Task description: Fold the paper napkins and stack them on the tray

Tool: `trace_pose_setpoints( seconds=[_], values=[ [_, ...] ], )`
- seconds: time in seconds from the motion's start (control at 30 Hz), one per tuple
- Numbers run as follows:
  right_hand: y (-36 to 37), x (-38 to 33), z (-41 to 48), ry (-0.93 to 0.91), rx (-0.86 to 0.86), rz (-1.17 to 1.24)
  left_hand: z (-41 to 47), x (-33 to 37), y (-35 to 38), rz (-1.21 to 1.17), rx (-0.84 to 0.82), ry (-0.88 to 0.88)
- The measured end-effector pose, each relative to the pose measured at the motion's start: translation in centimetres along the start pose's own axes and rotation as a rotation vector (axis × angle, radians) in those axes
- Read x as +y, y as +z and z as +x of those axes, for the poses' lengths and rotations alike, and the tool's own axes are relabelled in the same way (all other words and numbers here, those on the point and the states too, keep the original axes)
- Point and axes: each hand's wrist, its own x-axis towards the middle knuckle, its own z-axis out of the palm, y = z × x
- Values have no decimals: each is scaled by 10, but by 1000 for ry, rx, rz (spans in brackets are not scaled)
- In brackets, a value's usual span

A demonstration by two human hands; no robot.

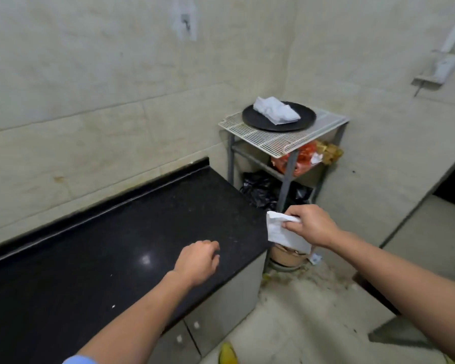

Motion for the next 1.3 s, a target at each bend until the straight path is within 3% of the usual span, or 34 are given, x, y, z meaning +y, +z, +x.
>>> trace_pose_setpoints(
  seconds=[0.33, 0.57, 0.87, 1.0, 1.3],
  values=[
    [-111, 82, 153, 71, 160, -34, 238, 14, -46, -22, 59, 221],
    [-170, 121, 257, 60, 229, -97, 350, 24, -69, -55, 76, 256],
    [-216, 193, 443, -93, 233, -17, 486, 29, -67, -53, 248, 109],
    [-226, 217, 532, -243, 185, 16, 541, 48, -63, -68, 334, -40],
    [-205, 224, 690, -487, -214, 4, 590, 83, -30, -44, 372, -348]
  ],
)
